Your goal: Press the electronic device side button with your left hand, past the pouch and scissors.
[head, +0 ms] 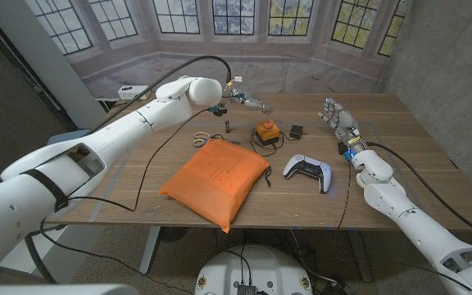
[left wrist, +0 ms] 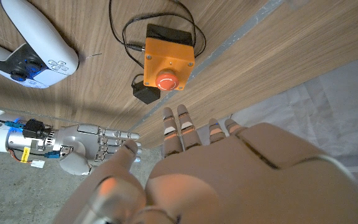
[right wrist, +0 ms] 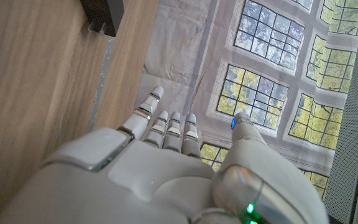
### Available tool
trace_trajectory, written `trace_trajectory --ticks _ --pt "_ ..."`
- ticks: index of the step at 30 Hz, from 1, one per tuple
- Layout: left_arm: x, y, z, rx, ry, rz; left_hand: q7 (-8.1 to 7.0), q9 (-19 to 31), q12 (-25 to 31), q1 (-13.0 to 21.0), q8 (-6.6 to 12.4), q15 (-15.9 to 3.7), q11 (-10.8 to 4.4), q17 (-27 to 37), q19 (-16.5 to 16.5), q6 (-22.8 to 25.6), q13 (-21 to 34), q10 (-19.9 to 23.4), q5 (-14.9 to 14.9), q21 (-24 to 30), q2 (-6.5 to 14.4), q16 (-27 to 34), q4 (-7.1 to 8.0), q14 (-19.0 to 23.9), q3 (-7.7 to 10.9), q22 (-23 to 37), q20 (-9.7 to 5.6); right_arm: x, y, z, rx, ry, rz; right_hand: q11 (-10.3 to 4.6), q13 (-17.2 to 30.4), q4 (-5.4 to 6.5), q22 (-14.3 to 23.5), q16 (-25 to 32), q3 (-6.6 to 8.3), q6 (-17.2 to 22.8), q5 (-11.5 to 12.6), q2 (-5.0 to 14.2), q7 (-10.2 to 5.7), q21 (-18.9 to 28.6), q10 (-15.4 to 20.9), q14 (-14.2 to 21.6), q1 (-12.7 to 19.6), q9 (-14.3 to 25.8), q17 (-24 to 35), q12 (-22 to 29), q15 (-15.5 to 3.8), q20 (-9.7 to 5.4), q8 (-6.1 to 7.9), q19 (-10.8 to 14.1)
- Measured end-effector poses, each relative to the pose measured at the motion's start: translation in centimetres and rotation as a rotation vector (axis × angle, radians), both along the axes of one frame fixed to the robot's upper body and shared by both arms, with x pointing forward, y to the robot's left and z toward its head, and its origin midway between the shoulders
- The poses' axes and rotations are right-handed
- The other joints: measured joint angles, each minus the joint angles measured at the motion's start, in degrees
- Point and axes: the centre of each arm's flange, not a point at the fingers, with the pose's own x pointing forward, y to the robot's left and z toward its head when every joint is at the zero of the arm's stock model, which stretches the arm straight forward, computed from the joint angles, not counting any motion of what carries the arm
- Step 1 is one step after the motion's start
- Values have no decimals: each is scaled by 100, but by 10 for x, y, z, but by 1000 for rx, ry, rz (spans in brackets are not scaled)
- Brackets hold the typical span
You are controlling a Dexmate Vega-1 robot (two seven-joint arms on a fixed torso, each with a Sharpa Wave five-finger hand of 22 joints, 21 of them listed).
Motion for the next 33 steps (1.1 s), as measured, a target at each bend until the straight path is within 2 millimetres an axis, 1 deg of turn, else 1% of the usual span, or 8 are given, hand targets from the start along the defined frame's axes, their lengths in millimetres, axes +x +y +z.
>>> trace_trajectory --ticks 4,7,9,11,23,25,27,33 --pt "0 -1 1 9 7 8 29 0 16 -66 38 10 23 -2 0 155 0 182 0 0 18 0 32 115 -4 0 0 0 0 -1 3 0 -2 -31 0 -31 0 0 -31 0 0 -2 0 0 -31 0 -2 0 -14 0 0 20 0 -22" --pt "1 -1 1 15 12 14 21 0 16 -90 38 3 -18 -2 0 201 0 223 0 0 -1 0 32 157 -4 0 0 -1 0 0 4 -1 -3 -31 0 -32 0 0 -32 0 0 -23 0 0 -31 0 -23 0 -16 0 0 20 0 -21" --pt "1 -1 1 17 13 18 8 0 16 -90 38 4 3 -2 0 214 0 245 0 0 -1 0 32 162 -4 0 0 -1 0 0 5 -1 -3 -31 0 -32 0 0 -31 0 0 -23 0 0 -31 0 -23 0 -16 0 0 20 0 -21" --pt "1 -1 2 20 14 21 20 0 15 -90 38 13 -20 -2 0 263 0 286 0 2 -1 0 32 208 -4 0 1 -1 0 0 6 -2 -2 -31 0 -32 0 0 -31 0 0 -23 0 0 -31 0 -23 0 -16 0 0 20 0 -21" --pt "1 0 1 33 14 31 20 0 15 -90 38 -8 -19 -1 0 263 0 285 22 40 -1 0 55 228 -29 1 1 0 1 0 13 -5 -3 -31 0 -32 0 0 -31 1 0 -23 0 0 -31 0 -22 0 -16 0 0 20 0 -19" --pt "1 0 1 35 14 33 20 0 15 -119 38 3 -60 -1 0 263 0 325 22 40 29 0 55 260 -29 1 1 0 1 0 14 -5 -3 -31 0 -32 0 0 -31 1 0 -23 0 0 -31 0 -22 0 -15 0 0 20 0 -19" --pt "2 0 1 39 15 34 33 0 15 -119 38 -2 -81 -1 0 275 0 347 22 40 29 0 55 284 -29 1 1 0 1 -1 16 -5 -4 -31 0 -64 0 -35 -63 1 0 -23 0 0 -31 0 -22 0 -21 0 0 20 0 -19" --pt "5 -2 1 48 20 32 51 0 15 -119 38 -18 -49 0 0 293 0 377 22 40 29 0 55 300 -29 1 1 -1 1 -2 22 -6 -7 -31 0 -64 0 -48 -63 1 0 -23 0 0 -31 0 -22 0 -43 0 0 20 0 -19"
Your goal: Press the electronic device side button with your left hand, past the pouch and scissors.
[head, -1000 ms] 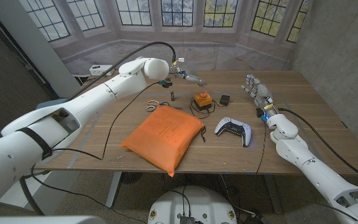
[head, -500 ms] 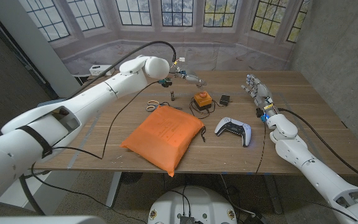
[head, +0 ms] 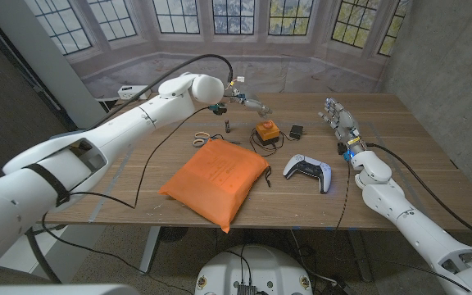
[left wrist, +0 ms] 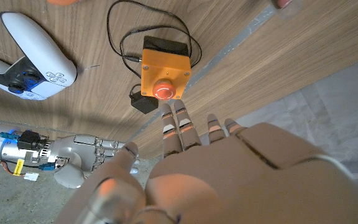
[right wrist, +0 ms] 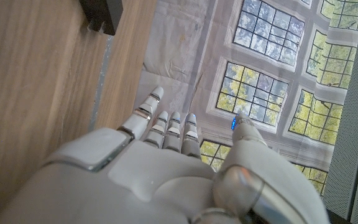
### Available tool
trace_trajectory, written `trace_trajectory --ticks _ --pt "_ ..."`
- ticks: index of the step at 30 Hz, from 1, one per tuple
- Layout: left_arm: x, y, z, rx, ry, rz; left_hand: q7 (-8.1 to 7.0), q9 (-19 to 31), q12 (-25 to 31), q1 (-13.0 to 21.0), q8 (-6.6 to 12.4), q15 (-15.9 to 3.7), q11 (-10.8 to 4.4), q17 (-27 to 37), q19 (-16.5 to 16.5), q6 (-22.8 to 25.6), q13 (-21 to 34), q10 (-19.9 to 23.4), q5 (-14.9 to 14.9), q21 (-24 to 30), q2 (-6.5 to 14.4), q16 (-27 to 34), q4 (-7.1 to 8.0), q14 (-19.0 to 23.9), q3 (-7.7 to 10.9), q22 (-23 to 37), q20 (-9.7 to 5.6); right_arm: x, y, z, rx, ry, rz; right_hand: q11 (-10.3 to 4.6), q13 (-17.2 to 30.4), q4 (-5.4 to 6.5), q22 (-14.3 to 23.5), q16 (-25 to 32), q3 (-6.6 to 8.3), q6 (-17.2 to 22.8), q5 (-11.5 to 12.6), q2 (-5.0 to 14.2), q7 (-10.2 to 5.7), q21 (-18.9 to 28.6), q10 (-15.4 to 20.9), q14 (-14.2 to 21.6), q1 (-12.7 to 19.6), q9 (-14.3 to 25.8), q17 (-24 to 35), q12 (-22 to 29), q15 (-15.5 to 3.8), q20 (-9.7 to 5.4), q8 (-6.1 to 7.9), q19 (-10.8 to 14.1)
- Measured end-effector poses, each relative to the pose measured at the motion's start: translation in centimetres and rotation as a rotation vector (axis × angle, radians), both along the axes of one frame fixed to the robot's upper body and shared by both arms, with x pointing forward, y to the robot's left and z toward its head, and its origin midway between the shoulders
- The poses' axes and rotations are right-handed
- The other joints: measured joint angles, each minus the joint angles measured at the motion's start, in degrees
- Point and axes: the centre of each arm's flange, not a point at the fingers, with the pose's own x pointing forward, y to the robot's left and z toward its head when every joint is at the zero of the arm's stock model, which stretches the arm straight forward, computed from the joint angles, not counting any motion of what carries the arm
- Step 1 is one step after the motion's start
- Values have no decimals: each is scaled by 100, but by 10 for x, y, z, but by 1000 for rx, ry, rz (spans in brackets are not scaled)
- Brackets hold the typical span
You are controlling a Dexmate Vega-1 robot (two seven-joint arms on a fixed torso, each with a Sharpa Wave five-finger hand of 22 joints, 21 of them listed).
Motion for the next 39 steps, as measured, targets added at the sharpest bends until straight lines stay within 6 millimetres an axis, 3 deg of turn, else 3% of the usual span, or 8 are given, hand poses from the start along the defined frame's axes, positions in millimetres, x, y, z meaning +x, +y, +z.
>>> trace_trajectory --ticks 21,39 --pt "9 -11 -3 44 10 -12 53 0 0 -22 -27 1 0 1 0 53 0 61 0 0 23 0 -1 62 0 1 0 -4 -6 -9 33 -1 -13 0 0 -16 0 0 -15 0 0 0 0 0 0 0 0 0 1 0 0 0 0 1" --pt "14 -17 -2 75 2 -22 0 0 -48 -22 -27 12 31 1 0 204 0 91 0 0 23 0 -1 112 1 1 0 -4 -7 -11 48 -5 -16 0 0 -47 0 0 -47 0 0 22 0 0 0 0 -22 0 2 0 0 0 0 1"
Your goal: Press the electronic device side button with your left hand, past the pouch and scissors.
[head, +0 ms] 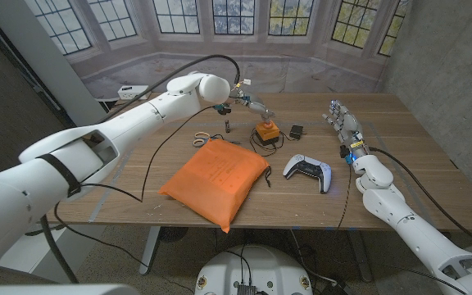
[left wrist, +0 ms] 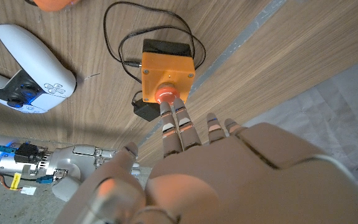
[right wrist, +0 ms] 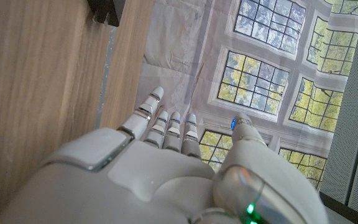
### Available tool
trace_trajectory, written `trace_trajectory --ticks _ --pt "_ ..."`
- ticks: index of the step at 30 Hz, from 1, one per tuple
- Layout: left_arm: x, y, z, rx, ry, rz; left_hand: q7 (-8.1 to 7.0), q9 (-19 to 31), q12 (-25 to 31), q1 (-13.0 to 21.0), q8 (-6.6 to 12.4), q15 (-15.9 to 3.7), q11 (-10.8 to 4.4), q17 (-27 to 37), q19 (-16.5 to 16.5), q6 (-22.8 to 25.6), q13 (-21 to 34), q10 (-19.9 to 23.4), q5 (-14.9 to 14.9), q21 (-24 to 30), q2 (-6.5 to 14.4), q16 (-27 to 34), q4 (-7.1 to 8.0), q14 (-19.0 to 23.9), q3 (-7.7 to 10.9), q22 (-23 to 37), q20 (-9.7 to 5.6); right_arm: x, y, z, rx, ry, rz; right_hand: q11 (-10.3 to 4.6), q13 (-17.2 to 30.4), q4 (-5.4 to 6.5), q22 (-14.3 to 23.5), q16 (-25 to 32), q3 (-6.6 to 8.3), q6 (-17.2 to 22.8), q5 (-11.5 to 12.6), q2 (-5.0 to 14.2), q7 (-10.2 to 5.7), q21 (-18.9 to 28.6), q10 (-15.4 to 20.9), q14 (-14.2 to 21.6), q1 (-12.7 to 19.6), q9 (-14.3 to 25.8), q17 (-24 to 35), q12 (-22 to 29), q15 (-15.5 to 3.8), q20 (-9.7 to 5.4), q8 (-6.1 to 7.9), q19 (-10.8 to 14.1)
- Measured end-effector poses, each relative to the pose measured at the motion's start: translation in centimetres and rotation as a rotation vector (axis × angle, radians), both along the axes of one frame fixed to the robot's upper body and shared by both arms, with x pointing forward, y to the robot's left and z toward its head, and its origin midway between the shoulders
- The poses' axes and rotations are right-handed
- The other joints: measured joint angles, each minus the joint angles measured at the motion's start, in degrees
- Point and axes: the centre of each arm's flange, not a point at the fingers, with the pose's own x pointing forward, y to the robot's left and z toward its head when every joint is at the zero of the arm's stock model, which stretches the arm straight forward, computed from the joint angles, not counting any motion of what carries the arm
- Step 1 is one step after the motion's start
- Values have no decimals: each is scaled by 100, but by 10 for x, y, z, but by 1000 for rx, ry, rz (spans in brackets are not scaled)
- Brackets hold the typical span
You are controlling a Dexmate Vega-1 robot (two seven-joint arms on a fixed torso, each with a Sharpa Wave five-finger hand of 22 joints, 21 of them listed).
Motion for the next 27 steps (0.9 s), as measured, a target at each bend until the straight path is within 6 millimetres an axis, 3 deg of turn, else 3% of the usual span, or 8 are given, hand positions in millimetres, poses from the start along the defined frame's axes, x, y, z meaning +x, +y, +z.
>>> trace_trajectory --ticks 27 --pt "1 -7 0 23 -13 -14 41 0 -85 -23 0 -52 42 0 0 164 0 -43 0 0 23 -22 24 52 25 -29 0 -2 -5 -3 18 -6 -8 0 0 0 0 0 0 0 0 0 0 0 0 0 0 0 1 0 0 0 0 0"
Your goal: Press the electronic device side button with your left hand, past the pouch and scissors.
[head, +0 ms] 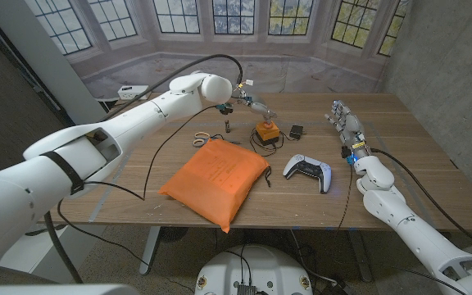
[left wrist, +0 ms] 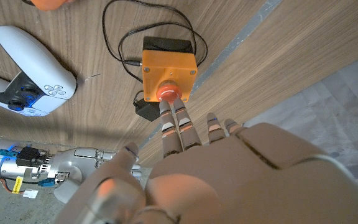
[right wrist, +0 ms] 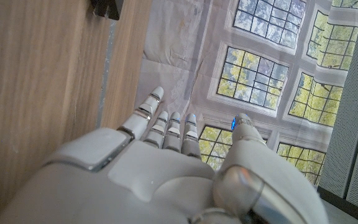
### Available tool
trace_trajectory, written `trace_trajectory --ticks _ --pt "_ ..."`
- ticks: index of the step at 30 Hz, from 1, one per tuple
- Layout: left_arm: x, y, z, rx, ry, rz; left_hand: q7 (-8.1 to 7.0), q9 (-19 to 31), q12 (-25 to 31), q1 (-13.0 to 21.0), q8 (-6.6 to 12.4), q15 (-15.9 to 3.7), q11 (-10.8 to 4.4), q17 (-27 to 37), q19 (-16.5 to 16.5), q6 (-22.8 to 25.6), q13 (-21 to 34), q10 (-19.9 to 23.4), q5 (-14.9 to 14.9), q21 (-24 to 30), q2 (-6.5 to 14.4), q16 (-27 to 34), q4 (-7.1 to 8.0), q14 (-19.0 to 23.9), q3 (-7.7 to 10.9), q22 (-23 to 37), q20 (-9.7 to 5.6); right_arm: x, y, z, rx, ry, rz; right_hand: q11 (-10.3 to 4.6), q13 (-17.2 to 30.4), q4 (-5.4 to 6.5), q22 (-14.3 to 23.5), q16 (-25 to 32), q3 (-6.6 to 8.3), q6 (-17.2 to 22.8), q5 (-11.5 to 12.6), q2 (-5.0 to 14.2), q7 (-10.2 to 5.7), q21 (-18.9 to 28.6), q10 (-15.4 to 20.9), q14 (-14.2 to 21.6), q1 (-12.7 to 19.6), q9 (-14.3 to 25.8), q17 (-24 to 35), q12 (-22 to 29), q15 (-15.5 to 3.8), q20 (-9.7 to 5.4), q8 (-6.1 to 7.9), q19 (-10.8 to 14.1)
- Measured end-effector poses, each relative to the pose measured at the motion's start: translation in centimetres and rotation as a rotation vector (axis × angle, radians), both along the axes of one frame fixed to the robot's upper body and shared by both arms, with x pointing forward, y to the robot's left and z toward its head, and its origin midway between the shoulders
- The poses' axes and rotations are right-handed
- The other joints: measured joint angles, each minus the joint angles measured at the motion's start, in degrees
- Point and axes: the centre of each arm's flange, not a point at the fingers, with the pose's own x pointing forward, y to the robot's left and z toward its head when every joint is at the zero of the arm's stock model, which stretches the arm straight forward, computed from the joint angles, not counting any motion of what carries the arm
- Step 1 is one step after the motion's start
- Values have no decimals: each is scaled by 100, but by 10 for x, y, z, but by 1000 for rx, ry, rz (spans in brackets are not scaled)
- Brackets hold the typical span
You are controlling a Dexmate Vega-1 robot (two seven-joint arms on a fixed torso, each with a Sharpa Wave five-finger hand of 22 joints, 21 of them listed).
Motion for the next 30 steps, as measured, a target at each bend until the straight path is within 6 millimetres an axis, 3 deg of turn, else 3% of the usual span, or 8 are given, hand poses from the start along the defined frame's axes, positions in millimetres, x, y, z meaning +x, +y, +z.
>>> trace_trajectory --ticks 30 --pt "0 -7 -8 30 -17 -2 62 6 -38 0 -24 -9 41 0 0 61 -4 -41 0 0 0 0 -17 52 16 2 -62 -4 -7 -8 24 -3 -2 0 0 -32 0 0 -32 -21 0 30 -21 0 0 0 -30 0 0 0 0 -12 0 -12"
